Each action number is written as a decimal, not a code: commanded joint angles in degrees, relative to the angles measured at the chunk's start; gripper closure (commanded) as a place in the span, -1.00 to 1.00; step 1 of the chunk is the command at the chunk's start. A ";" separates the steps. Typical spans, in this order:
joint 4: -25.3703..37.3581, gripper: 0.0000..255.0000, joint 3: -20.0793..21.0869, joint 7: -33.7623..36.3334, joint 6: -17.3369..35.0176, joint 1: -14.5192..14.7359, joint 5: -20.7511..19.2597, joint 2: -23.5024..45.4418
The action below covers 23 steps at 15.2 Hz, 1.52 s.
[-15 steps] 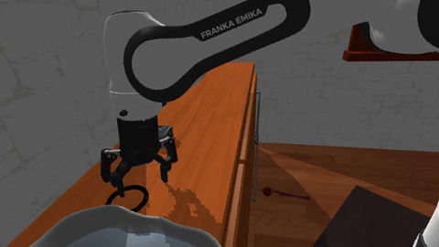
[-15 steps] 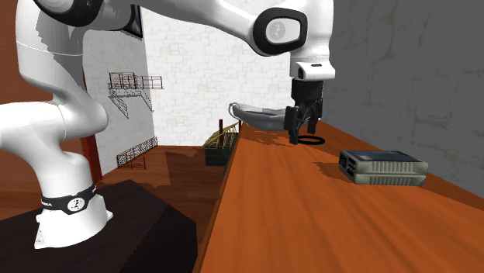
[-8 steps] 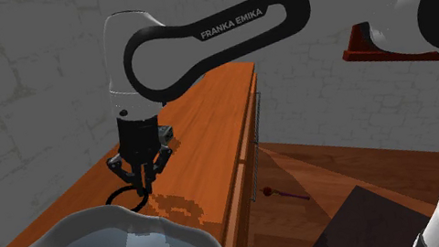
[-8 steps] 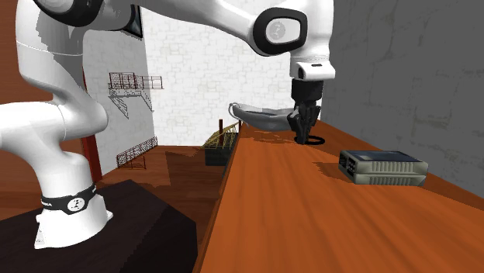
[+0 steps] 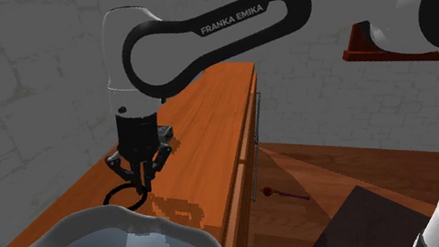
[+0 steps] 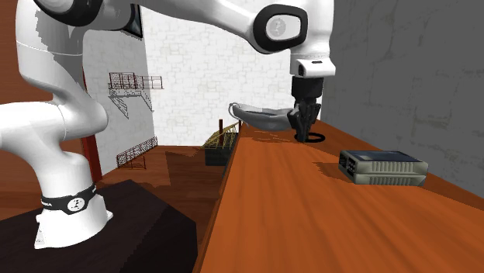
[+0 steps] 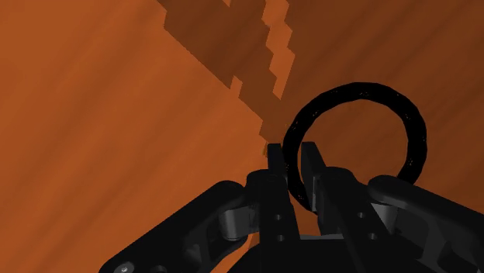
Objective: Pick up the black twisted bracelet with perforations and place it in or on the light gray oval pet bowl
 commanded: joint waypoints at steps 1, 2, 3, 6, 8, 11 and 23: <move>0.96 1.00 0.07 -0.02 -1.24 -0.05 0.15 -0.31; 1.56 1.00 0.11 0.03 -1.96 -0.04 0.20 -0.44; 2.18 1.00 0.15 0.07 -2.67 -0.02 0.25 -0.55; 4.15 1.00 0.25 0.23 -4.86 0.06 0.35 -0.82; 5.56 1.00 0.31 0.36 -6.34 0.15 0.38 -0.92; 7.82 1.00 0.39 0.58 -8.62 0.32 0.38 -0.97; 19.15 1.00 0.58 1.84 -18.48 1.81 -0.42 0.45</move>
